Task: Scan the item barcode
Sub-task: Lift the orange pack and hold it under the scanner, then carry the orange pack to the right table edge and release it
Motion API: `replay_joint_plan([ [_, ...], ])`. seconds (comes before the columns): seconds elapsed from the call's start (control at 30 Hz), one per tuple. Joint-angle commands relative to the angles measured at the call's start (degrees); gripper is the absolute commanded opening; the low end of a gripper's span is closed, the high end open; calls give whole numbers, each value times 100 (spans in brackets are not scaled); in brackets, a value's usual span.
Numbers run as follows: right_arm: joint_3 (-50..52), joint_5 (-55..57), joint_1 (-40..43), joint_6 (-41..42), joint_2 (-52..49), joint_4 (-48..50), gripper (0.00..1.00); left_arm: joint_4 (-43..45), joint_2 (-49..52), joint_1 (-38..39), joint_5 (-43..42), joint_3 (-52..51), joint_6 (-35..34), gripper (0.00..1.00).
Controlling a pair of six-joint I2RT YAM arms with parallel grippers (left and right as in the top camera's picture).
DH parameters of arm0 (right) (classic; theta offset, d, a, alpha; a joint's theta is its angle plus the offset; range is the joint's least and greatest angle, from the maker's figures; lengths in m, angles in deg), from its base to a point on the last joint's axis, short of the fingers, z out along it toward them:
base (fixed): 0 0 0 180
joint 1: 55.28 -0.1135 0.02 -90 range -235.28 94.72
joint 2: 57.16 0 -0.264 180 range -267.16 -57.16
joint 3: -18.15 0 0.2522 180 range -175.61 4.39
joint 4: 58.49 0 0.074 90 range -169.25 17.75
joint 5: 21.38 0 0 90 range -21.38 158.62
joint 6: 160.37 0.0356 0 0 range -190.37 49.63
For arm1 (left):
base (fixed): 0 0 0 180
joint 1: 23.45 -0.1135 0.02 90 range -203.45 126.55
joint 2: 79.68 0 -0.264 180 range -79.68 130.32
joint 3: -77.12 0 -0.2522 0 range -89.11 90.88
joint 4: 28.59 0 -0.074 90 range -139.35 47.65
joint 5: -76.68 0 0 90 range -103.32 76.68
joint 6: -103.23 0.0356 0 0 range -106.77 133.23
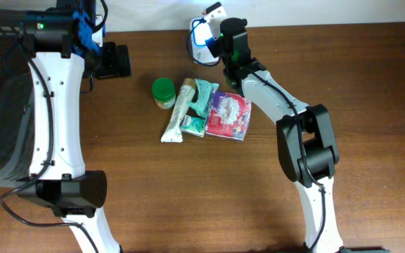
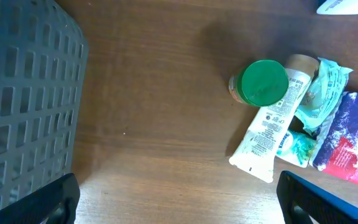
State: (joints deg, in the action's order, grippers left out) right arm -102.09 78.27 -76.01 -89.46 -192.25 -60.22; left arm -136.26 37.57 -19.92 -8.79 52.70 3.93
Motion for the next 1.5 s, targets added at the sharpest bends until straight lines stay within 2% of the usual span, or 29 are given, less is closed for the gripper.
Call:
replay_joint_plan([
  [0.0, -46, -149, -31, -483, -197, 22, 4, -7, 20, 4, 24, -33, -50, 99],
  [0.1, -46, -146, -59, -1117, -293, 42, 4, -7, 20, 4, 24, -33, -50, 99],
  [0.4, -48, -227, -66, -1008, -291, -236, 4, -7, 20, 4, 24, -31, -50, 99],
  [0.5, -61, 323, -22, -94, 83, -221, 4, -7, 20, 4, 24, -33, -50, 99],
  [0.63, -61, 308, 396, 560, 883, -549, 4, -7, 20, 4, 24, -31, -50, 99],
  [0.77, -61, 308, 1349, 1550, 1556, -1886, 4, -7, 20, 4, 24, -31, -50, 99],
  [0.8, -61, 306, 1832, 1923, 1650, -2448, 4, -7, 20, 4, 24, -33, -50, 99],
  [0.93, -57, 304, 3545, 2024, 1572, -4111, 4, -7, 20, 4, 24, -31, -50, 99],
  [1.07, 83, 282, 4758, 2026, 1399, -4415, 4, -7, 20, 4, 24, -31, -50, 99],
  [1.17, 83, 37, 5521, 2026, 1038, -4273, 4, -7, 20, 4, 24, -33, -50, 99],
  [1.33, 83, -448, 6076, 2026, 457, -4057, 5, -7, 20, 4, 24, -33, -50, 99],
  [1.4, 83, -433, 6170, 2155, 442, -4011, 22, -7, 20, 4, 24, -33, -50, 99],
  [1.43, 81, -428, 6201, 2153, 452, -4011, 41, -7, 20, 4, 24, -33, -50, 99],
  [1.47, 76, -433, 6201, 2153, 472, -4094, 44, -4, 20, 4, 24, -31, -50, 99],
])
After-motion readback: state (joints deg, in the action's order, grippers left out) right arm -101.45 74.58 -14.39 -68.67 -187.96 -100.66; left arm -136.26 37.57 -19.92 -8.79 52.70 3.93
